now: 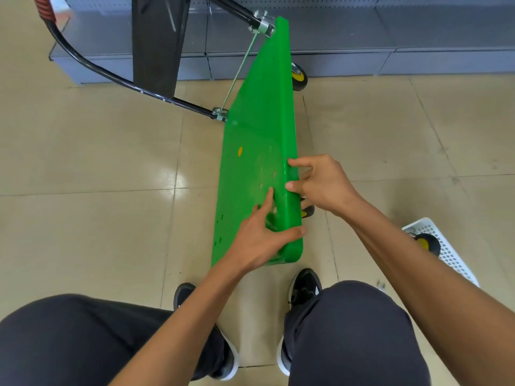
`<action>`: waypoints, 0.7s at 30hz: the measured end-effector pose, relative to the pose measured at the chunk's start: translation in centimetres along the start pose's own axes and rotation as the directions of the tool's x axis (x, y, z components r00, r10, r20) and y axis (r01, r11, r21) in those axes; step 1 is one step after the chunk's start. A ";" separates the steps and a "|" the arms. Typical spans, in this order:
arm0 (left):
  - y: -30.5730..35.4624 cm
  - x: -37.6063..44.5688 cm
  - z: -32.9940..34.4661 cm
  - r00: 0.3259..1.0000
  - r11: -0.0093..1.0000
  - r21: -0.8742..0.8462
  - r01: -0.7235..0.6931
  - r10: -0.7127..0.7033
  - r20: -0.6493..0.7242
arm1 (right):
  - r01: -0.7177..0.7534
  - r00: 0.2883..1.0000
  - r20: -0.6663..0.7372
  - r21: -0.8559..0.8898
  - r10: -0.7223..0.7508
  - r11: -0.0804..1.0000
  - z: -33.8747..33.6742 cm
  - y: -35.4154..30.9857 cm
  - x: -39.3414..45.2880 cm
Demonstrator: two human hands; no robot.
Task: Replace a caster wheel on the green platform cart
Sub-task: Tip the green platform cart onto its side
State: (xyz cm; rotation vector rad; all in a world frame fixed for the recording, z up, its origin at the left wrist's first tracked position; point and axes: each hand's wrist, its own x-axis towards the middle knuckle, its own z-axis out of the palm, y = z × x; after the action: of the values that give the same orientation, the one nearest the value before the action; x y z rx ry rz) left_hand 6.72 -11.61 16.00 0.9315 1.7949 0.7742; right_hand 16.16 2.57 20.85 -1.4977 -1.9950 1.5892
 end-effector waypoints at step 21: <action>-2.4 -1.8 -7.7 0.998 0.963 -0.264 0.057 -0.062 -0.010 | 0.096 0.975 0.205 -0.052 -0.083 0.994 5.2 -6.3 2.4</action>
State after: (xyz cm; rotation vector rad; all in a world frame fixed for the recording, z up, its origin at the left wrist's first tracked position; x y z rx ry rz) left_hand -0.51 -15.17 17.62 0.6937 1.6776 0.9585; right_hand 7.94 1.72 22.86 -1.2905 -2.2040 1.7190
